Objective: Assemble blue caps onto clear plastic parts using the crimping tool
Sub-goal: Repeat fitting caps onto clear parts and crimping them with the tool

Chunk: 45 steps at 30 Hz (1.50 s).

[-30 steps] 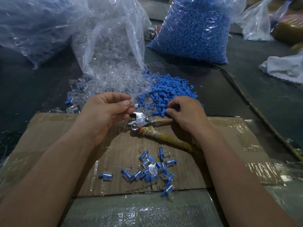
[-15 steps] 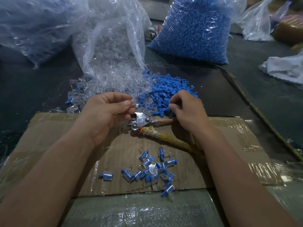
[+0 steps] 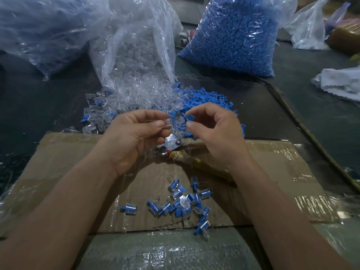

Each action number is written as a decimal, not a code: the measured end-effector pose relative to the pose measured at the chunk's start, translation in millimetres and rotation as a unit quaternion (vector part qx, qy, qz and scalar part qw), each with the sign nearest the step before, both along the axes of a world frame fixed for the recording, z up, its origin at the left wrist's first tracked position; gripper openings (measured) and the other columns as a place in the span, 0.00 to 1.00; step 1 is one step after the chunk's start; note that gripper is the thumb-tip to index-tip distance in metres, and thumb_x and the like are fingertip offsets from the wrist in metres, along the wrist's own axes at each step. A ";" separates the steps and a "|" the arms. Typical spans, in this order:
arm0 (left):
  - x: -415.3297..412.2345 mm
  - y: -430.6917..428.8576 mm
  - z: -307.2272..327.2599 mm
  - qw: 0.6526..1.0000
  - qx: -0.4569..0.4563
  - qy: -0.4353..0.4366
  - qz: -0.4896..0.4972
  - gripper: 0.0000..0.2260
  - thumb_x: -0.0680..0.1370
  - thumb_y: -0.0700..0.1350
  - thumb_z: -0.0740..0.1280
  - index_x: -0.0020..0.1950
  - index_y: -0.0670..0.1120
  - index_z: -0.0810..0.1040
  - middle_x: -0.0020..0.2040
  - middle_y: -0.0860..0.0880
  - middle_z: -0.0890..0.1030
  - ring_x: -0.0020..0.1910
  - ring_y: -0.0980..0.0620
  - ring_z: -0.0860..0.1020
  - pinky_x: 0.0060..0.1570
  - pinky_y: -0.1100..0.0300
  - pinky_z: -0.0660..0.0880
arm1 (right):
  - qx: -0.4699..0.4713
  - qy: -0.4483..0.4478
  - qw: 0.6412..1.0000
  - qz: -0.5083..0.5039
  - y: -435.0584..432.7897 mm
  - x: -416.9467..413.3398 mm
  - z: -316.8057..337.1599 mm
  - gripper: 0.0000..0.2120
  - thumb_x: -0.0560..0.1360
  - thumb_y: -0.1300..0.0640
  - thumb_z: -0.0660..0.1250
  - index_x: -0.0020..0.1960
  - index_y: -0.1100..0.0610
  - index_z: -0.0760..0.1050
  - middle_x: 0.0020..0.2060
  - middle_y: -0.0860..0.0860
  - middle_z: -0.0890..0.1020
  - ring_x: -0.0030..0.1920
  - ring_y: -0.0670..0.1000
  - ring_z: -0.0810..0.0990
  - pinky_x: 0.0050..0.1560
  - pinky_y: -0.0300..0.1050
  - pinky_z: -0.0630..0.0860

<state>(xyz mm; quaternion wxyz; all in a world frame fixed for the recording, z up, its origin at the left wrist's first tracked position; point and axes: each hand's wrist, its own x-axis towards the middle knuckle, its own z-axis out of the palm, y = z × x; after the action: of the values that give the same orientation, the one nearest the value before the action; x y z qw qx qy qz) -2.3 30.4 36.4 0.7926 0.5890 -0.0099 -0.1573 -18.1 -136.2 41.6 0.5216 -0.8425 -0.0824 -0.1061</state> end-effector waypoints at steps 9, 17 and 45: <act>-2.3 -6.0 1.2 1.000 0.025 0.007 0.007 0.06 0.75 0.37 0.61 0.44 0.40 0.78 0.30 0.48 0.79 0.26 0.57 0.76 0.26 0.67 0.74 | 0.088 -0.023 0.995 0.043 7.7 -4.6 1.3 0.13 0.67 0.66 0.72 0.39 0.48 0.79 0.32 0.40 0.81 0.36 0.39 0.80 0.39 0.30 0.74; -3.3 -6.8 1.6 0.999 0.037 -0.002 -0.007 0.07 0.76 0.38 0.61 0.43 0.40 0.78 0.28 0.49 0.78 0.25 0.57 0.75 0.25 0.68 0.73 | 0.058 -0.024 0.997 0.050 9.5 -4.4 -0.7 0.13 0.67 0.66 0.73 0.38 0.48 0.79 0.34 0.41 0.81 0.37 0.41 0.81 0.41 0.33 0.76; -3.1 -7.1 -3.9 0.999 0.013 -0.029 -0.028 0.05 0.69 0.42 0.64 0.41 0.40 0.74 0.26 0.49 0.78 0.22 0.57 0.75 0.22 0.68 0.72 | 0.149 0.065 0.980 0.115 6.2 -6.3 3.7 0.08 0.61 0.62 0.72 0.40 0.57 0.78 0.36 0.46 0.82 0.39 0.44 0.81 0.43 0.36 0.77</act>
<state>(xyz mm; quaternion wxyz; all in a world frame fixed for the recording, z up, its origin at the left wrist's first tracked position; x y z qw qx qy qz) -5.4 23.3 32.5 0.7798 0.6029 -0.0473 -0.1620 -24.4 -130.0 45.2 0.6543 -0.7453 -0.1281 -0.0017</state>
